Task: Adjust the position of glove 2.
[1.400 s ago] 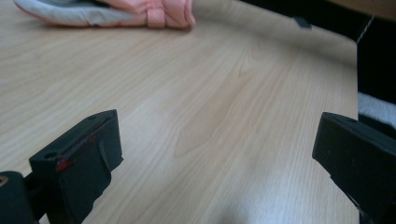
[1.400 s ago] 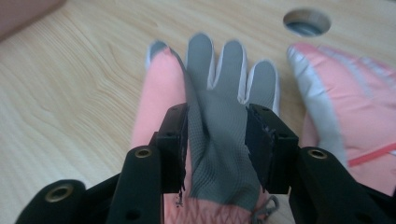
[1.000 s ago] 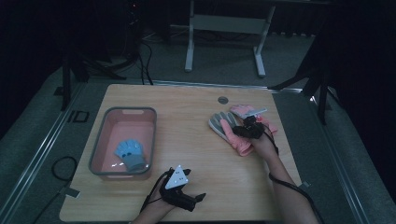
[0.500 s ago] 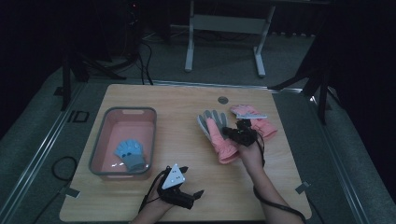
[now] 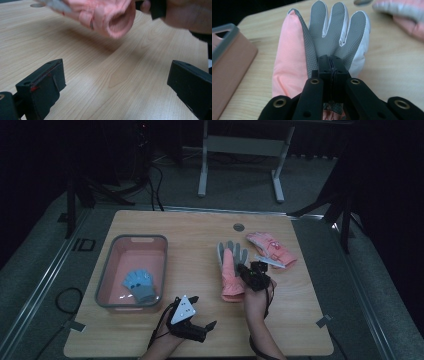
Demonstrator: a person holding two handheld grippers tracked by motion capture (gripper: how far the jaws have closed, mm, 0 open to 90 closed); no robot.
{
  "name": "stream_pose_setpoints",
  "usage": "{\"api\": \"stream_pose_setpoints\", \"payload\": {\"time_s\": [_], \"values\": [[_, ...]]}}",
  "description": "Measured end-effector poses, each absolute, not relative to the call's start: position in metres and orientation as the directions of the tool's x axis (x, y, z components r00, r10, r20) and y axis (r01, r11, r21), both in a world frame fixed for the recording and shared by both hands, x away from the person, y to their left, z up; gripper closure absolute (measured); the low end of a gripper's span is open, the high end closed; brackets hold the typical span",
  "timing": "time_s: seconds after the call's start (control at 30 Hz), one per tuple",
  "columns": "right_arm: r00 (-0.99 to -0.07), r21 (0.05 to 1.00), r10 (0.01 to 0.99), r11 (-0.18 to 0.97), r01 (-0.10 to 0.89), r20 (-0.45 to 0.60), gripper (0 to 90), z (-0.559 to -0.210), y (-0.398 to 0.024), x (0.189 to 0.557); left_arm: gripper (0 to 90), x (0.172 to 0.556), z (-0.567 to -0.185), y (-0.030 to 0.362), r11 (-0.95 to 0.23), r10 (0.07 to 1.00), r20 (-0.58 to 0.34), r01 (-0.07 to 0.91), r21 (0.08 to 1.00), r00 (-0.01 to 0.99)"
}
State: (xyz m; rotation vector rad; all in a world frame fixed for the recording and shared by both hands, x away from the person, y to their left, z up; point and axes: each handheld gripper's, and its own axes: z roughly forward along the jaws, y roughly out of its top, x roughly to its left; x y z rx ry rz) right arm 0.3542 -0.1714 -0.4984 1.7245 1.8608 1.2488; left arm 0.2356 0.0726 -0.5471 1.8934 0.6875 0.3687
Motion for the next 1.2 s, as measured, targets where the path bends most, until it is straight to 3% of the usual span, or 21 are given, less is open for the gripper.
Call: {"api": "stream_pose_setpoints", "payload": {"time_s": [0.33,0.43,0.53,0.6,0.63,0.73,0.77,1.03,1.2], "values": [[-0.152,0.718,0.946,-0.107,0.687,0.286,86.5,-0.538,-0.153,0.355,1.7,0.236,-0.55,0.072,-0.312,0.611,-0.041,0.288,0.906,0.791],[-0.158,0.718,0.936,-0.127,0.685,0.315,79.7,-0.535,-0.155,0.355,1.7,0.235,-0.551,0.072,-0.314,0.606,-0.043,0.288,0.905,0.795],[-0.193,0.728,0.924,-0.119,0.675,0.33,70.8,-0.53,-0.164,0.356,1.8,0.235,-0.551,0.072,-0.319,0.599,-0.027,0.269,0.909,0.8],[-0.209,0.735,0.92,-0.115,0.668,0.333,70.2,-0.526,-0.167,0.356,1.8,0.235,-0.551,0.072,-0.317,0.6,-0.026,0.268,0.91,0.8],[-0.246,0.767,0.925,-0.072,0.638,0.291,63.9,-0.514,-0.179,0.355,1.8,0.235,-0.552,0.072,-0.315,0.599,-0.034,0.275,0.908,0.8],[-0.275,0.788,0.924,-0.044,0.614,0.265,61.0,-0.505,-0.187,0.355,1.8,0.235,-0.552,0.072,-0.318,0.598,-0.04,0.282,0.905,0.8],[-0.312,0.809,0.932,0.038,0.586,0.182,59.9,-0.495,-0.195,0.355,1.8,0.235,-0.553,0.072,-0.316,0.599,-0.041,0.284,0.905,0.8],[-0.415,0.814,0.905,0.17,0.555,0.094,59.8,-0.479,-0.238,0.365,1.8,0.237,-0.554,0.074,-0.31,0.611,-0.048,0.295,0.904,0.79],[-0.496,0.832,0.866,0.232,0.504,0.059,59.9,-0.473,-0.286,0.38,1.8,0.237,-0.554,0.075,-0.314,0.604,-0.052,0.297,0.902,0.795]]}}
